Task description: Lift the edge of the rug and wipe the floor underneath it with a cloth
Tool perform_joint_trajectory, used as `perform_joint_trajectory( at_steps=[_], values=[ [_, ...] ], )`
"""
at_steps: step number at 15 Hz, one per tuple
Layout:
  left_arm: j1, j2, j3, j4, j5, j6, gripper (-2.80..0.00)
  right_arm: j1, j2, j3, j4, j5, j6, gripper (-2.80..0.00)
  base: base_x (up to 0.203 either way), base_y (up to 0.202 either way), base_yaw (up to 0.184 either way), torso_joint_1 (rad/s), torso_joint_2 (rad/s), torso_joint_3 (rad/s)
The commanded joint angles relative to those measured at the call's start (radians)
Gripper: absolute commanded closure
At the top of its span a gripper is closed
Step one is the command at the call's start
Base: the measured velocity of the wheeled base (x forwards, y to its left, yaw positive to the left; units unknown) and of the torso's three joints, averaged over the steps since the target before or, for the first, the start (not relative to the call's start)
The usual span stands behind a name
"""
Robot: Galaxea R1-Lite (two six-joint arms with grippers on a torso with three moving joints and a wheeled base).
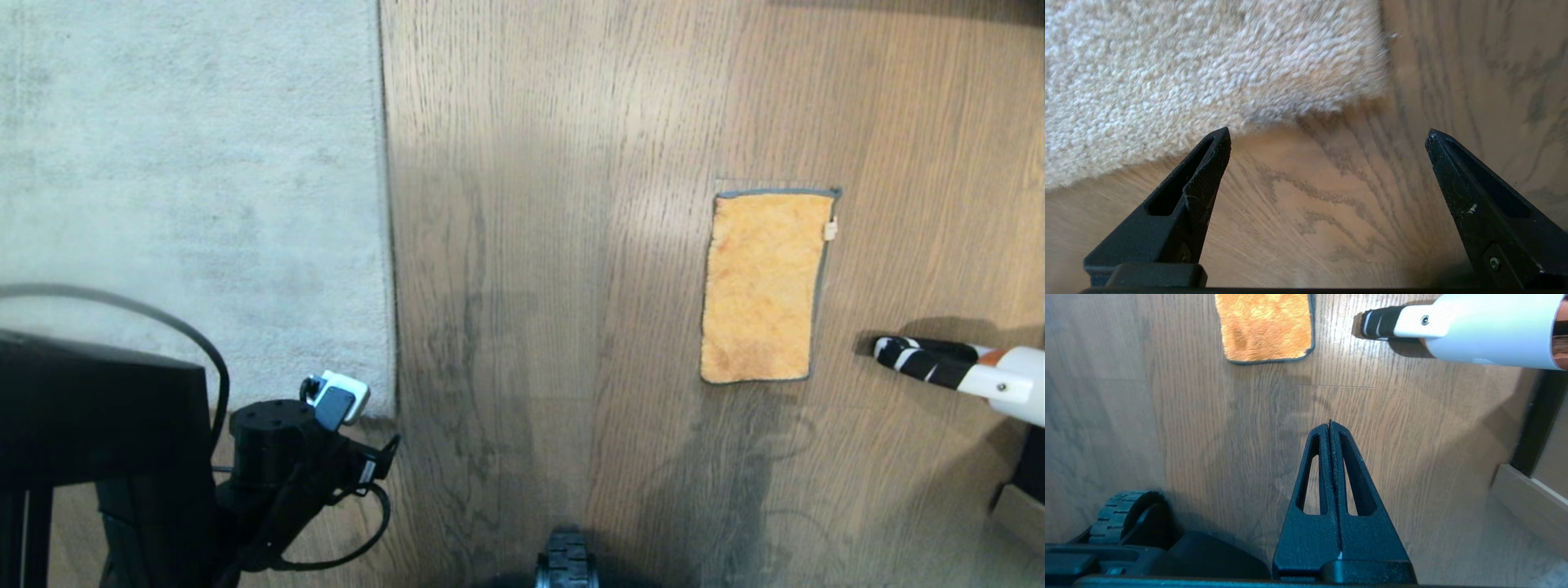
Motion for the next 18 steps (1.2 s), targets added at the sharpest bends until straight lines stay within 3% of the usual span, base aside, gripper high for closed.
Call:
perform_joint_trajectory(
  at_steps=[1,11,18],
  values=[
    [0.019,0.02,-0.001,-0.008,0.006,0.018,-2.8,0.0,0.001,0.0,-0.001,0.0,0.0,0.0,0.0,0.0,0.0,0.0,0.0,0.0],
    [0.064,0.073,-0.119,-0.024,0.005,0.016,-2.8,0.0,0.001,0.0,-0.002,0.0,0.0,0.0,0.0,0.0,0.0,0.0,0.0,0.0],
    [0.032,0.075,-0.135,-0.024,0.0,-0.007,-2.8,0.0,0.001,0.0,-0.002,0.0,0.0,0.0,0.0,0.0,0.0,0.0,0.0,0.0]
  ],
)
